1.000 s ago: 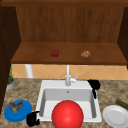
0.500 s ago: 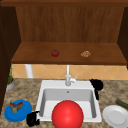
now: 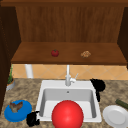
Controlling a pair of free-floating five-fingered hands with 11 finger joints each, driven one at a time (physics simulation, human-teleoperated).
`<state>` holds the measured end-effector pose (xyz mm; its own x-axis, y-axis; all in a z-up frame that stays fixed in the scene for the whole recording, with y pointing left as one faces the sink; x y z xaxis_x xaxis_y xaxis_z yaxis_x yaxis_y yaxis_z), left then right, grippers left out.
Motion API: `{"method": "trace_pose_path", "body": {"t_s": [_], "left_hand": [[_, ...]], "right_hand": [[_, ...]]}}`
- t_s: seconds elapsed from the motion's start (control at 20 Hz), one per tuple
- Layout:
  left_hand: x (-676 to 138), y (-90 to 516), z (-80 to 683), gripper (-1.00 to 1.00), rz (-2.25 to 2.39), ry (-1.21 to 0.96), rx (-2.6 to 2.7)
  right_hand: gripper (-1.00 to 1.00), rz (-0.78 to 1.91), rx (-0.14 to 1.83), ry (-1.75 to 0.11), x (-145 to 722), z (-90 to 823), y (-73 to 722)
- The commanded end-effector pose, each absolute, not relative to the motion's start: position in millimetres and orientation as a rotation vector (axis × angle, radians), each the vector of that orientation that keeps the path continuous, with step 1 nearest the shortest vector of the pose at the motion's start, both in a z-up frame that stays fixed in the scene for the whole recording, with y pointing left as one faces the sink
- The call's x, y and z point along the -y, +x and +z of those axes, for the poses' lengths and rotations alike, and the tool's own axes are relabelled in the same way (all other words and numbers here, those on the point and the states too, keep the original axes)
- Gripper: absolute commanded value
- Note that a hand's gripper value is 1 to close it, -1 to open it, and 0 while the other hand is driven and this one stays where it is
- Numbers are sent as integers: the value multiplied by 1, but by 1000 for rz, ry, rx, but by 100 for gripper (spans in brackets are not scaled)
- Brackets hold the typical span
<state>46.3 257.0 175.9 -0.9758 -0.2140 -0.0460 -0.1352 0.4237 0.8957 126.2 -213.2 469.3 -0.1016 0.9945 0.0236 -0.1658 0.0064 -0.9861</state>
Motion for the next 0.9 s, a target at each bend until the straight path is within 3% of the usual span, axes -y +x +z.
{"method": "trace_pose_path", "body": {"t_s": [0.0,0.85], "left_hand": [[-257,46,176,0,-1616,318,2587],[-257,46,176,0,-1616,318,2587]], "right_hand": [[-100,1296,1189,-1074,212,492,106],[-100,1333,1209,-1068,203,625,82]]}}
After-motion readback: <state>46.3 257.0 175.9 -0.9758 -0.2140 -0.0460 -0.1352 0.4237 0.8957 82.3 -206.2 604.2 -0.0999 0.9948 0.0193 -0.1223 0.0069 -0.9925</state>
